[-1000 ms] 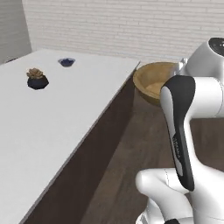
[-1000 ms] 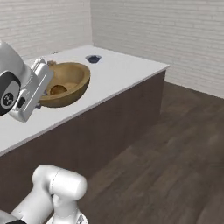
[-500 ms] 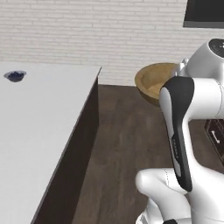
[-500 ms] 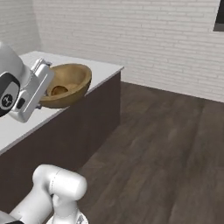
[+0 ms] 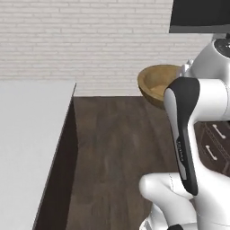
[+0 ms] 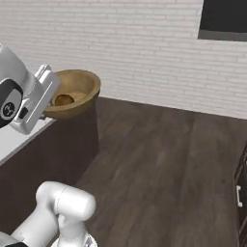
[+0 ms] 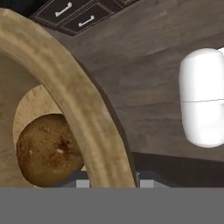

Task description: Pick the mushroom from the sink and place it in the bowl. Then pick the bowl and place it in the microwave. Then close the microwave door and press the start button.

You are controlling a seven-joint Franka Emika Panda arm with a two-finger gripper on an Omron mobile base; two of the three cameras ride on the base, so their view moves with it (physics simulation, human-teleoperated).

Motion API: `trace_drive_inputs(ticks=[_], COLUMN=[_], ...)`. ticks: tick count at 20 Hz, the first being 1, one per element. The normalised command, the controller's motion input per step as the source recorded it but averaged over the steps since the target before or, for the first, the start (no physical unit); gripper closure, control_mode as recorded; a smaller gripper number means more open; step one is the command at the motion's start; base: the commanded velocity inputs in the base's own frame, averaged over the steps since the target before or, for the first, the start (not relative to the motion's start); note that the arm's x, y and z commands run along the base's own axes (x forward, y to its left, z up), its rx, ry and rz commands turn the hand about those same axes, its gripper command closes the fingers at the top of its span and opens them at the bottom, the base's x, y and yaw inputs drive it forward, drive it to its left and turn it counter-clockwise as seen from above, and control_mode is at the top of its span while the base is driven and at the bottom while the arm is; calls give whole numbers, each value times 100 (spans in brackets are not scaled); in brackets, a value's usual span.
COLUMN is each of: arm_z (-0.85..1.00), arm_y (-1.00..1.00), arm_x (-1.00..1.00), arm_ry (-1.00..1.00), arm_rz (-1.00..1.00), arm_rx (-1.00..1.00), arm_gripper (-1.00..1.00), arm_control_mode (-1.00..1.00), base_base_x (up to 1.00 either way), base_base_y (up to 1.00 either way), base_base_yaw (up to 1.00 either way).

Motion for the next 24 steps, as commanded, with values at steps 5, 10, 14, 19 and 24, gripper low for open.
trace_drive_inputs(ticks=[5, 10, 14, 19, 24], arm_z=[0, 0, 0, 0, 0], arm_y=[0, 0, 0, 0, 0], arm_x=[0, 0, 0, 0, 0], arm_ry=[0, 0, 0, 0, 0], arm_rz=[0, 0, 0, 0, 0], arm_rx=[0, 0, 0, 0, 0], arm_gripper=[100, 100, 100, 100, 100], arm_control_mode=[100, 100, 100, 100, 100], base_base_x=[100, 85, 87, 81, 79], base_base_y=[-1, 0, 0, 0, 0], base_base_yaw=[-46, -54, -58, -56, -55])
